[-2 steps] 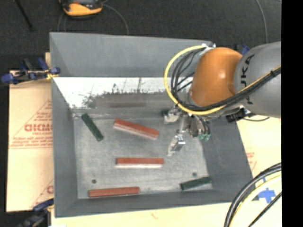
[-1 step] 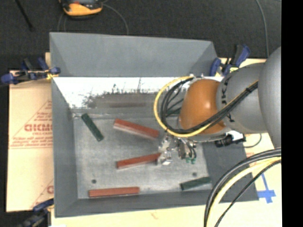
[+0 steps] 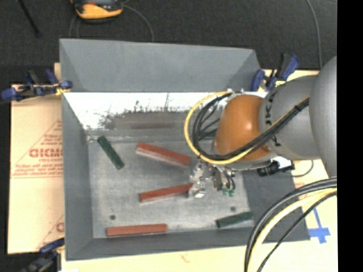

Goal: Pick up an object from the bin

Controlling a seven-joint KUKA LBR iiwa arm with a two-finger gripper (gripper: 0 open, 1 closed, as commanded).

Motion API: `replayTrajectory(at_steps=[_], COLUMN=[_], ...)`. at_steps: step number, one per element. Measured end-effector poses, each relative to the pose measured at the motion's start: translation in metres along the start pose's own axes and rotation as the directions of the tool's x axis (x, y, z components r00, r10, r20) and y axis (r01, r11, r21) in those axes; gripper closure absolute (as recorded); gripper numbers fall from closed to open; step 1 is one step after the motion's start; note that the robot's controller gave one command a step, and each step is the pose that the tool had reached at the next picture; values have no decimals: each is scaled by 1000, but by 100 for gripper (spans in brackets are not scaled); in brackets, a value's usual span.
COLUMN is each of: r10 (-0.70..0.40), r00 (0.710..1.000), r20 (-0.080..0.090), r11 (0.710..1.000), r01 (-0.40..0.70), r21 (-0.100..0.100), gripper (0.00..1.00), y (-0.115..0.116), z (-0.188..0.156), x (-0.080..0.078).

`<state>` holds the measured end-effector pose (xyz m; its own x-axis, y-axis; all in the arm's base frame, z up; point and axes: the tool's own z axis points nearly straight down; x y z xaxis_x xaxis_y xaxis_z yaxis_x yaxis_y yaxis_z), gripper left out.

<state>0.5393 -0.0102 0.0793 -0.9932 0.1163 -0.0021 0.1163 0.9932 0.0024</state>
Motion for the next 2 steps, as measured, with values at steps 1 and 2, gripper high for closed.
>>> replayTrajectory(at_steps=[1, 2], r10=[-46, -47], r00=[999, 999], r20=[0, 0], r11=[999, 999], r01=[46, 47], r21=[2, 2], gripper=[100, 100], y=[16, 16], z=[-108, -108], x=[19, 19])
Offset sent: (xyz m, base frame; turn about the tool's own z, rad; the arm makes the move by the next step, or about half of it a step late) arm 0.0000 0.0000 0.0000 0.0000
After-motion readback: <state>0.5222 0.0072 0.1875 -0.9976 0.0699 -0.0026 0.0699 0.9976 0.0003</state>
